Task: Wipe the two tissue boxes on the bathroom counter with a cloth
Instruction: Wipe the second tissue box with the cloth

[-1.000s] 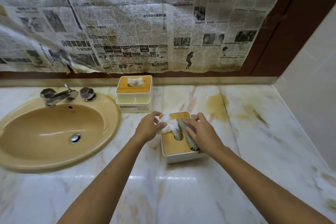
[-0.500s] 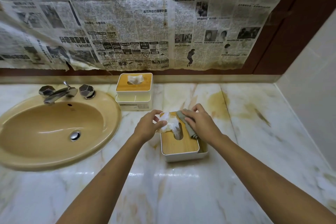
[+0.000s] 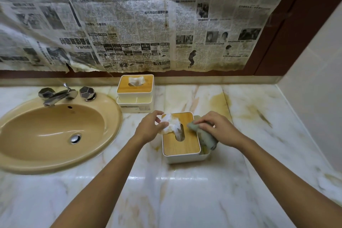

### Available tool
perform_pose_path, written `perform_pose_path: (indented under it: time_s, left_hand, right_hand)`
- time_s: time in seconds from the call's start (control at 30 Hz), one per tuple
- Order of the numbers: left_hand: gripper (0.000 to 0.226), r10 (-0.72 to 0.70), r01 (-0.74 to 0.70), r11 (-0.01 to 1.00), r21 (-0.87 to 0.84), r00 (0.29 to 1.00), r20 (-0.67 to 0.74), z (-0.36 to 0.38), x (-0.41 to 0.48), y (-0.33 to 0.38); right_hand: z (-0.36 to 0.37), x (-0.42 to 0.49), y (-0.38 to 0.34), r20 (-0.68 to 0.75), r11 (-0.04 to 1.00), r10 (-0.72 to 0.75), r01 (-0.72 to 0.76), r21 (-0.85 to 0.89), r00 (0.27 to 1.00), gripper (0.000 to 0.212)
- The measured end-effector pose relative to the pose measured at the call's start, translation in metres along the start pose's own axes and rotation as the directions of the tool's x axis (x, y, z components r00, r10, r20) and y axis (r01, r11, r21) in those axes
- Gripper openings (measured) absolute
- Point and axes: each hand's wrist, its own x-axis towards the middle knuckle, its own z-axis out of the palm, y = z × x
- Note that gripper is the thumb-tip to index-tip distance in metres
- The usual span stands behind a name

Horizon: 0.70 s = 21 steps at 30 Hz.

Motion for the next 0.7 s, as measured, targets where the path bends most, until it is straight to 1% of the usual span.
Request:
perform_pose_path:
  time_s: [0.03,0.1,0.2,0.27,0.33,0.43,0.5,0.53,0.6,0.63,0.7]
  left_hand:
    - [0.046,-0.003,0.003,1.000,-0.001,1.000,-0.009,-0.002,0.000,0.001]
    - [0.045,-0.021,0.021,1.000,-0.023,1.000,-0.014,-0.006,-0.001,0.006]
    - [0.045,-0.067,0.068,0.997,-0.047,0.998,0.019,-0.010,-0.003,0.014]
    - [0.048,-0.114,0.115,0.992,-0.046,0.993,0.040,-0.012,-0.004,0.018]
    - [0.052,-0.183,0.187,0.982,-0.038,0.979,0.085,-0.013,-0.006,0.021]
    - [0.056,-0.263,0.263,0.965,0.015,0.955,0.134,-0.014,-0.012,0.027]
    - [0.052,-0.278,0.270,0.960,0.072,0.949,0.149,-0.012,-0.015,0.030]
    - [0.046,-0.279,0.269,0.960,0.081,0.947,0.158,-0.011,-0.016,0.030]
    - [0.035,-0.277,0.269,0.961,0.066,0.944,0.182,-0.009,-0.016,0.027]
    - [0.035,-0.274,0.271,0.962,0.039,0.942,0.196,-0.009,-0.015,0.026]
    - [0.041,-0.257,0.276,0.959,-0.068,0.943,0.211,-0.010,-0.014,0.026]
  right_hand:
    - [-0.003,0.006,0.002,-0.051,1.000,0.025,-0.025,-0.003,0.998,0.020]
    - [-0.008,0.015,0.005,-0.102,0.997,0.078,-0.079,-0.005,0.992,0.021]
    - [-0.008,0.024,0.008,-0.137,0.990,0.142,-0.141,0.016,0.980,0.024]
    - [-0.002,0.031,0.007,-0.142,0.988,0.157,-0.157,0.015,0.977,0.027]
    - [0.004,0.041,0.005,-0.096,0.986,0.155,-0.161,-0.048,0.983,0.036]
    - [0.009,0.054,-0.001,0.068,0.966,0.175,-0.157,-0.207,0.982,0.047]
    - [0.011,0.058,-0.006,0.159,0.948,0.207,-0.158,-0.277,0.965,0.045]
    - [0.012,0.058,-0.008,0.178,0.944,0.213,-0.156,-0.290,0.961,0.043]
    - [0.014,0.056,-0.007,0.158,0.942,0.222,-0.170,-0.290,0.962,0.042]
    - [0.015,0.054,-0.006,0.141,0.942,0.232,-0.187,-0.279,0.962,0.042]
    - [0.016,0.051,-0.001,0.122,0.945,0.255,-0.221,-0.240,0.959,0.043]
